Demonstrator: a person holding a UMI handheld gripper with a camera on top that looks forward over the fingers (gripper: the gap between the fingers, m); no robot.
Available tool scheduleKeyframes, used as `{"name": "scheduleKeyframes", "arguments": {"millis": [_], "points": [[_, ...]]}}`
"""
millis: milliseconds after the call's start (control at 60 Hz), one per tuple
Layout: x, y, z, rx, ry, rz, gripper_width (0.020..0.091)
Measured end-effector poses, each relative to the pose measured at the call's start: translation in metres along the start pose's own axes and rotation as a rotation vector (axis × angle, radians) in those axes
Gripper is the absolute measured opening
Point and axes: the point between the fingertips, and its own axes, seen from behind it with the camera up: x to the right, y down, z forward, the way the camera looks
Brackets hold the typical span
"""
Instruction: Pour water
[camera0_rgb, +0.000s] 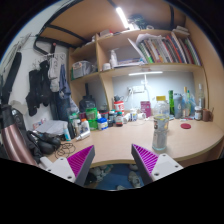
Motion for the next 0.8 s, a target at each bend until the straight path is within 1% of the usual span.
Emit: {"name": "scheduleKeyframes", "arguments": {"millis": [200, 350, 517, 800], "points": [[-0.001, -0.001, 0.012, 0.0, -0.009, -0.002, 0.0821], [0.012, -0.005, 0.018, 0.015, 0.021, -0.012, 0.0822], [0.06, -0.005, 0.026, 0.049, 0.097, -0.059, 0.0822], [0.163, 0.008, 0.052, 0.057, 0.221, -0.082, 0.0821]]}}
